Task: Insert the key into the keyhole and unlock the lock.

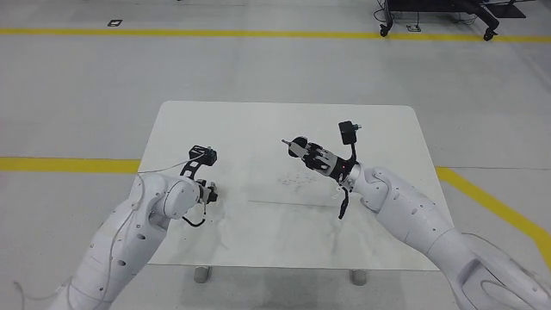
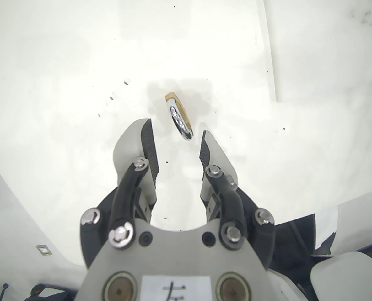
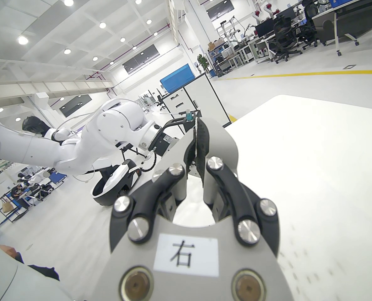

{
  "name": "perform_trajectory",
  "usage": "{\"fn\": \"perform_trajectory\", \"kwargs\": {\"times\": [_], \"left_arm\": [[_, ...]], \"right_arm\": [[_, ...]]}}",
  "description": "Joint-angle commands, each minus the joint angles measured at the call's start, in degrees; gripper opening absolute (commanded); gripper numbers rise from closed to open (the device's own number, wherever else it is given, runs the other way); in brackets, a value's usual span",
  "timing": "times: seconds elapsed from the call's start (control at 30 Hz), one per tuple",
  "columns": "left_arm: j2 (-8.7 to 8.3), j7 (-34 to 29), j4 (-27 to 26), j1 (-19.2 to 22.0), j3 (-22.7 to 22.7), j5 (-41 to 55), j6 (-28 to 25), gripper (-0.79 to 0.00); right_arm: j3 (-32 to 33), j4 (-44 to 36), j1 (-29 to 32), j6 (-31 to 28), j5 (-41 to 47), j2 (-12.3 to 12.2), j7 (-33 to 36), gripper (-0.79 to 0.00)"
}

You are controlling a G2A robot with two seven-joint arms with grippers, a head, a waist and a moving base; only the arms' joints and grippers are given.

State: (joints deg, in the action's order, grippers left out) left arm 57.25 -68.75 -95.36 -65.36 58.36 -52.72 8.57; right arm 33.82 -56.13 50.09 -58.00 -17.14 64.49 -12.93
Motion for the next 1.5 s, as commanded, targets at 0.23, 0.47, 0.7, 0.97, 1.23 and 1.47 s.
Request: {"fn": "perform_trajectory", "kwargs": {"times": [0.23,0.47,0.7,0.97,1.23,1.47], "left_arm": [[0.7,1.21,1.97,1.25,-0.66,0.68,-0.66,-0.548],[1.84,3.81,5.38,3.75,-2.92,0.58,-0.99,-0.785],[2.21,2.4,5.92,4.76,-3.55,0.02,-2.82,-0.785],[2.4,-0.48,6.22,5.22,-3.93,-1.29,-4.13,-0.785],[2.42,-0.98,6.36,4.83,-3.26,-2.15,-4.57,-0.785],[2.44,12.83,3.31,3.26,0.71,0.99,-6.41,-0.785]], "right_arm": [[0.0,0.0,0.0,0.0,0.0,0.0,0.0,-0.785],[0.0,0.0,0.0,0.0,0.0,0.0,0.0,-0.785],[0.0,0.0,0.0,0.0,0.0,0.0,0.0,-0.785],[0.0,0.0,0.0,0.0,0.0,0.0,0.0,-0.785],[0.0,0.0,0.0,0.0,0.0,0.0,0.0,-0.785],[0.0,0.0,0.0,0.0,0.0,0.0,0.0,-0.785]]}}
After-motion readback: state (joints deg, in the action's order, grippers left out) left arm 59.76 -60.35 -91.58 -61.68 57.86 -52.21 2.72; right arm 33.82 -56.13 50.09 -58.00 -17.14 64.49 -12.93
